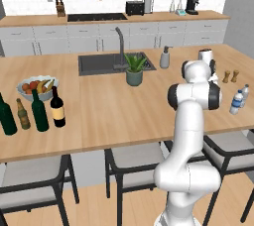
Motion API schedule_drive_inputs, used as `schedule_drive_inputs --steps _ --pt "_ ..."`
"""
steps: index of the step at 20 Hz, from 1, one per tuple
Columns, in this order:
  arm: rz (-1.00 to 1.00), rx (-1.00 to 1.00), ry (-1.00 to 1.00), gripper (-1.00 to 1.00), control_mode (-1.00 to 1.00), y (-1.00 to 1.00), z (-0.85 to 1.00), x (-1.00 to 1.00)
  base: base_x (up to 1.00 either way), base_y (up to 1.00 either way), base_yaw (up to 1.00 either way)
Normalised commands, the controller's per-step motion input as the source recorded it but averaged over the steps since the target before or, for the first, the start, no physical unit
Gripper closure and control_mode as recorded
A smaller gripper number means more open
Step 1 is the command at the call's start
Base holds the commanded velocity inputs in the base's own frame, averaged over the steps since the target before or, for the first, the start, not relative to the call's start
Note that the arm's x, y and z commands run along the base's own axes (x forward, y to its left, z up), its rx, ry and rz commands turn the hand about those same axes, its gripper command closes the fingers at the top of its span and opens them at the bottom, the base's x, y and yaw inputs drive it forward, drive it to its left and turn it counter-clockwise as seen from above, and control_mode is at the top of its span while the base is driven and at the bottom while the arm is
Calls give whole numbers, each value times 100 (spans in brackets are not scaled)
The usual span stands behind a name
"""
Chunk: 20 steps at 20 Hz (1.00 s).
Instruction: Move the plastic bottles in the middle to the plastics group, and the glass bottles in the middle to the glass group.
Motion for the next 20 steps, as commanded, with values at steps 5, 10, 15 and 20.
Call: schedule_drive_inputs --steps 5,10,15,20 --pt "-16 0 -5 100 -100 0 -4 -19 0 0 0" --pt "-4 -5 -1 100 -100 0 -1 -27 0 0 0" --pt "0 -4 0 100 -100 0 0 -3 0 0 0" --pt "0 -9 0 100 -100 0 -1 -4 0 0 0"
